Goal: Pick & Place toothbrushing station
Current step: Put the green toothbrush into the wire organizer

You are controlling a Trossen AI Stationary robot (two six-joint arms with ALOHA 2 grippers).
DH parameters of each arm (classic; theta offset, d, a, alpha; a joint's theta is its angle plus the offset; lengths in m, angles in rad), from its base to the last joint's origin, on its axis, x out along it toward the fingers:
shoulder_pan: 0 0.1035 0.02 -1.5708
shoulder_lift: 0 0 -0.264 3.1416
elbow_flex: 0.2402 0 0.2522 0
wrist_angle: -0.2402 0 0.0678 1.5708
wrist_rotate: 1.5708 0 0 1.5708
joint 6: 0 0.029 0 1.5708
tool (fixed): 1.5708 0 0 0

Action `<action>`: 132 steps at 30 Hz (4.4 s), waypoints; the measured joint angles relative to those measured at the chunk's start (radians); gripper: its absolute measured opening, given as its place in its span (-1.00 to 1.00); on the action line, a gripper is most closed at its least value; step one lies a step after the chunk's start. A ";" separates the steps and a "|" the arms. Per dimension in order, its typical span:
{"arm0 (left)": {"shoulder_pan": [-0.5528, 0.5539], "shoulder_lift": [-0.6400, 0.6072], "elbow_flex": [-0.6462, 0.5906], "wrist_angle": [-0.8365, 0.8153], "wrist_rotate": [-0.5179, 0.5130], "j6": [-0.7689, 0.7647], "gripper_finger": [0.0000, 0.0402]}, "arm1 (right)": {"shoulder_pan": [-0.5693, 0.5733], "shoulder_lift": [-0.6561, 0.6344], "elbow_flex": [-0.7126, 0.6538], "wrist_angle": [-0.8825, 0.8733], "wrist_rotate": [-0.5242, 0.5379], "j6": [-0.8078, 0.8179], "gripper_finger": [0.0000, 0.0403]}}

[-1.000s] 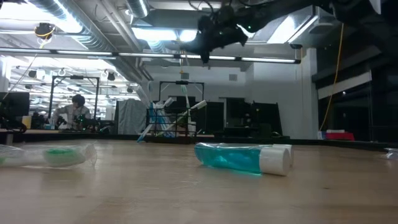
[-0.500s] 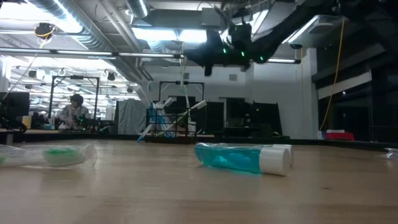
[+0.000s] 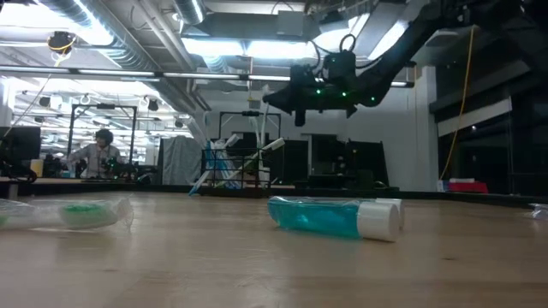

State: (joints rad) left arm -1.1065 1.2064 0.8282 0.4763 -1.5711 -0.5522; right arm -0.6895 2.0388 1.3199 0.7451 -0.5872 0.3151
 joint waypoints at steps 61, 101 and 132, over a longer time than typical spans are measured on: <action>0.002 0.000 0.001 0.021 0.187 -0.003 -0.99 | 0.027 -0.184 -0.270 0.018 -0.225 0.145 -0.13; 0.583 0.583 0.232 -0.937 1.438 -0.106 -0.37 | 0.933 -0.917 -0.721 -0.427 0.634 0.400 -0.29; 0.696 0.355 0.232 -0.941 0.778 -0.219 -0.99 | 1.022 -0.918 -0.721 -0.439 0.754 0.437 -0.28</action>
State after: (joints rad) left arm -0.4103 1.5615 1.0603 -0.4648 -0.7934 -0.7716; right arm 0.3321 1.1210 0.5991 0.3061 0.1665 0.7521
